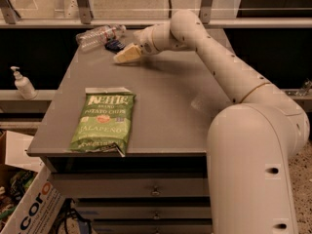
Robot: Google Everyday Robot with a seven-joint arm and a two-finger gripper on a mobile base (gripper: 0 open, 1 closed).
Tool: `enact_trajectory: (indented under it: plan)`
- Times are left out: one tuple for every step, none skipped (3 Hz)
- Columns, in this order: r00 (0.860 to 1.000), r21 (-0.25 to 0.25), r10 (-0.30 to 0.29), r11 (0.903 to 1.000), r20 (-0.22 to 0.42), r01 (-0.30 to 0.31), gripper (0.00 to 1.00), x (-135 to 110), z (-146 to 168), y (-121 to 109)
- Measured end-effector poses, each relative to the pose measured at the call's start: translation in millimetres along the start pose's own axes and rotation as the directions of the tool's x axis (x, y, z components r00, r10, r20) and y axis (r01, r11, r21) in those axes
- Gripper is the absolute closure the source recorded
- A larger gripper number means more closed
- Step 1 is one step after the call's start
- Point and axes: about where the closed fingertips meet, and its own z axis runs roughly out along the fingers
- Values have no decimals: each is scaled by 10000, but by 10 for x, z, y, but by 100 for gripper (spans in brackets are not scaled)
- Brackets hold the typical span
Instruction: Move rxbar blueberry near water bottle
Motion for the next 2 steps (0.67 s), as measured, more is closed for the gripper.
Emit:
enact_trajectory:
  plan:
    - [10000,6,12,10000,0,-12,0,4,-8,-5]
    - [9979,356,612,9974,201,-619,0,131,-330,-257]
